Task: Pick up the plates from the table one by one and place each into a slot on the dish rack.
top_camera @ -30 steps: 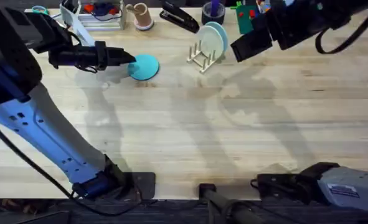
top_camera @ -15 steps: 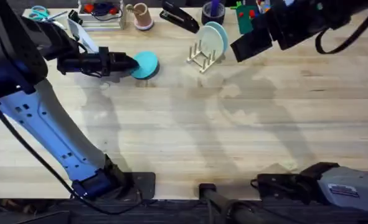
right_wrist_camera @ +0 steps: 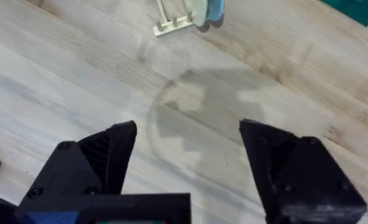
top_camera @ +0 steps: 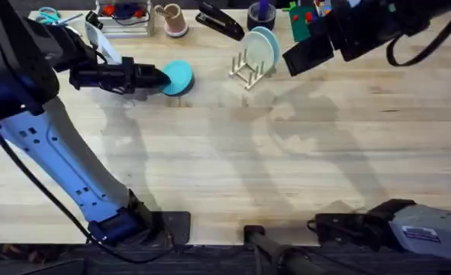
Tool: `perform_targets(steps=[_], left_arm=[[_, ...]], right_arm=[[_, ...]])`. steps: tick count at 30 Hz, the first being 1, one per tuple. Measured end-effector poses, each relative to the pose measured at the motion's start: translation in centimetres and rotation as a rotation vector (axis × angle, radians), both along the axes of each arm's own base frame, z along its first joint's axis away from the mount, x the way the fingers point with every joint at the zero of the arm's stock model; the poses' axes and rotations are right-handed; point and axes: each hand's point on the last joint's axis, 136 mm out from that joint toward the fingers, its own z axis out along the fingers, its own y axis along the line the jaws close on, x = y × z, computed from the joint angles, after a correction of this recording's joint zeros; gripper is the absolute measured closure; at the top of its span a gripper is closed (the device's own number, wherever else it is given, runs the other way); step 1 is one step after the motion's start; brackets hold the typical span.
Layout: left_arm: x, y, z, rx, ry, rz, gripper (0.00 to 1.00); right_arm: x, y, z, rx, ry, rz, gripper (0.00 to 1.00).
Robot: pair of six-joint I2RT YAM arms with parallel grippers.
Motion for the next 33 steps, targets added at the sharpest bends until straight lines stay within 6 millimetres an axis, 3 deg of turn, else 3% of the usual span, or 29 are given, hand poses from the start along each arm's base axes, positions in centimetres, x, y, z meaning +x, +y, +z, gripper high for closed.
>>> perform_targets(steps=[12, 19, 26, 33], left_arm=[[0.0, 0.0, 0.0, 0.001, 0.001, 0.0, 0.963], [0.0, 0.0, 0.0, 0.001, 0.001, 0.0, 0.962], [0.0, 0.0, 0.0, 0.001, 0.001, 0.0, 0.962], [0.0, 0.0, 0.0, 0.001, 0.001, 0.0, 0.962]], right_arm=[[0.6, 0.9, 0.5, 0.051, -0.022, -0.031, 0.007], [1.5, 5.5, 0.9, 0.214, -0.018, 0.01, 0.007], [3.3, 10.0, -0.9, 0.321, 0.032, -0.003, 0.007], [4.4, 12.9, -2.8, 0.402, 0.1, -0.098, 0.008]])
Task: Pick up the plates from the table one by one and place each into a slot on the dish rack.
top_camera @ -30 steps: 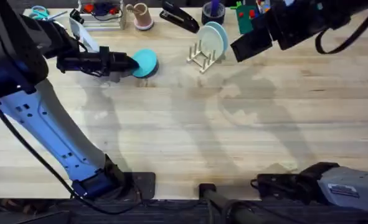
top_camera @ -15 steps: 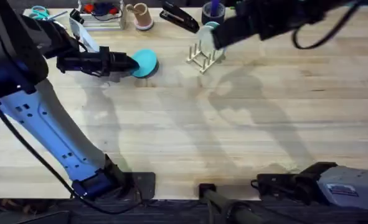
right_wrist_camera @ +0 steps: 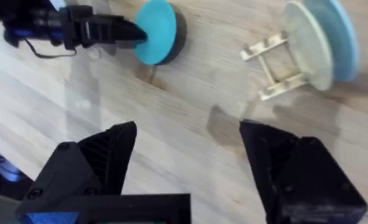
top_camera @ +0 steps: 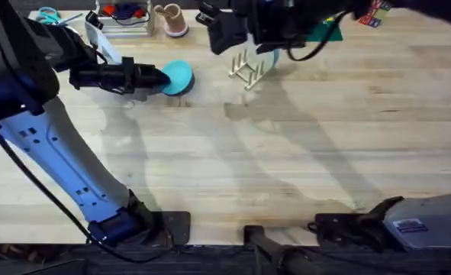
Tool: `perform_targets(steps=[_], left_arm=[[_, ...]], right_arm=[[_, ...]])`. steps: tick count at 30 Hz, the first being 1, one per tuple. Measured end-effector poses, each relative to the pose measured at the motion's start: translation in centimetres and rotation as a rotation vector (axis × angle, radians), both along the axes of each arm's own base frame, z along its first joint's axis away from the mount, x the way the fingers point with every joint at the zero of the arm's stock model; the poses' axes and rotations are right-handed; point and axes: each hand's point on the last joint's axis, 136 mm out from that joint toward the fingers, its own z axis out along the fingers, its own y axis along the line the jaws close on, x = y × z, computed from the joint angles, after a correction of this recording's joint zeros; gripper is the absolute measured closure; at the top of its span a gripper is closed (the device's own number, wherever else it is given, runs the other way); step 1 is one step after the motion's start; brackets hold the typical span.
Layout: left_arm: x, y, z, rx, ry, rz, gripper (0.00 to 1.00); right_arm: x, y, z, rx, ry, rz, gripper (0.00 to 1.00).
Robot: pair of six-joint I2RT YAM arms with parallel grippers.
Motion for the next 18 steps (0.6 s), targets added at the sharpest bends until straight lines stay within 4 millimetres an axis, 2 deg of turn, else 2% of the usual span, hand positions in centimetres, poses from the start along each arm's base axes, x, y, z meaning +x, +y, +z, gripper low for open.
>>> perform_targets(steps=[9, 18], left_arm=[[0.0, 0.0, 0.0, 0.004, 0.001, -0.002, 0.962], [0.0, 0.0, -0.1, 0.006, 0.002, -0.002, 0.962]], right_arm=[[1.0, 3.9, -3.6, 0.072, 0.115, -0.071, 0.009], [1.9, 7.1, -6.6, 0.188, 0.235, -0.072, 0.007]])
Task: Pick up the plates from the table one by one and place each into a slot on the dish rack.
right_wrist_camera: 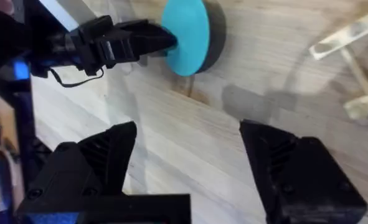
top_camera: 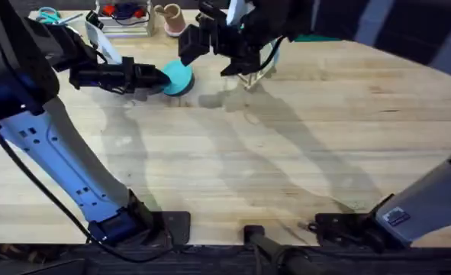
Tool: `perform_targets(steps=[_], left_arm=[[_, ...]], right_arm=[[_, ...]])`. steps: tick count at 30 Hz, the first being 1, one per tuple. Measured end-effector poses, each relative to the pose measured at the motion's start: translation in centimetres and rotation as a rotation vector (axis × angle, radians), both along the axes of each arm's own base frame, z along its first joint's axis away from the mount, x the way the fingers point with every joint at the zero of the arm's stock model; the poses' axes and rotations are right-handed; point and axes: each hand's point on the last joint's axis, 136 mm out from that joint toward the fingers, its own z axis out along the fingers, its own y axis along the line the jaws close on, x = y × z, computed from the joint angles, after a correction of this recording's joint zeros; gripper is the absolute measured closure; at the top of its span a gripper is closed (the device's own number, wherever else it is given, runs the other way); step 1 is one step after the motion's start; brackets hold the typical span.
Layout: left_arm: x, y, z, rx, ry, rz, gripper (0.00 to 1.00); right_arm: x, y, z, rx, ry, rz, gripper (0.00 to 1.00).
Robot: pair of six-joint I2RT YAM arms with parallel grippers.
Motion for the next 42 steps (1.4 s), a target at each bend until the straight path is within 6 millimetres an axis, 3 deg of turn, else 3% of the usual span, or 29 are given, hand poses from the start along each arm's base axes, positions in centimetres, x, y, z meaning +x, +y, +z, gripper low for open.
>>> perform_targets(steps=[7, 17, 25, 42], left_arm=[[0.0, 0.0, 0.0, 0.0, 0.0, 0.0, 0.962], [0.0, 0.0, 0.0, 0.0, 0.0, 0.0, 0.962], [0.0, 0.0, 0.0, 0.0, 0.0, 0.0, 0.962], [0.0, 0.0, 0.0, 0.001, 0.001, -0.001, 0.963]], right_arm=[[0.6, 1.2, -2.1, 0.031, 0.046, -0.006, 0.007], [1.6, 2.5, -3.3, 0.081, 0.059, -0.012, 0.007], [2.2, 3.3, -5.9, 0.092, 0.105, -0.032, 0.007], [3.7, 6.0, -9.2, 0.099, 0.064, -0.107, 0.007]])
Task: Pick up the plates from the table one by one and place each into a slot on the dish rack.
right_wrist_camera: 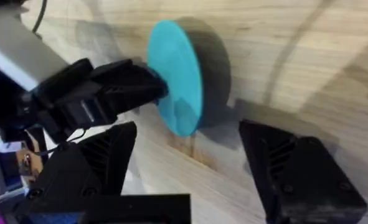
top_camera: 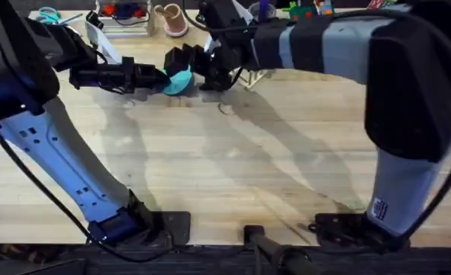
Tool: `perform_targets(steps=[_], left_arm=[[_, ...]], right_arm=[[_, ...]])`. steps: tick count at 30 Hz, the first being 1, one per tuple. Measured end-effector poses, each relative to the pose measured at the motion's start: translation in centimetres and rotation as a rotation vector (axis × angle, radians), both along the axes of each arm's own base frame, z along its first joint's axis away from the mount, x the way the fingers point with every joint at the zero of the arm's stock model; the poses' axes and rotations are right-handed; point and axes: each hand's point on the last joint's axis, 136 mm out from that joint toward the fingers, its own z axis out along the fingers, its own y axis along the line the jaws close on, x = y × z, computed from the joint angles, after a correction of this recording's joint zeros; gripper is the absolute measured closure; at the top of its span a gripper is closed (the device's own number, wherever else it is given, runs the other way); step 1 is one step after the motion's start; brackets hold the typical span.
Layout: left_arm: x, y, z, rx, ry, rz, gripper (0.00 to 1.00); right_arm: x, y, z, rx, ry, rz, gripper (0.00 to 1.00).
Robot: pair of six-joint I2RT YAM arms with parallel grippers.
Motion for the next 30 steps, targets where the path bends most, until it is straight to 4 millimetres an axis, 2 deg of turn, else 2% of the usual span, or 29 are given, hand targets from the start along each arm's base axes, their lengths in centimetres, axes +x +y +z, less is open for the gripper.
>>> perform_targets(steps=[16, 22, 26, 30], left_arm=[[0.0, 0.0, 0.0, 0.004, 0.001, -0.001, 0.962], [0.0, 0.0, 0.0, 0.004, 0.001, -0.001, 0.962], [0.0, 0.0, 0.0, 0.004, 0.002, -0.002, 0.962], [0.0, 0.0, 0.0, 0.004, 0.003, -0.002, 0.962]], right_arm=[[1.7, 0.4, 0.4, 0.006, -0.064, -0.085, 0.007], [2.3, 1.4, 1.1, 0.05, -0.094, -0.103, 0.007], [2.5, 2.2, 0.1, 0.072, -0.095, -0.11, 0.007], [2.6, 2.5, 0.2, 0.08, -0.098, -0.117, 0.012]])
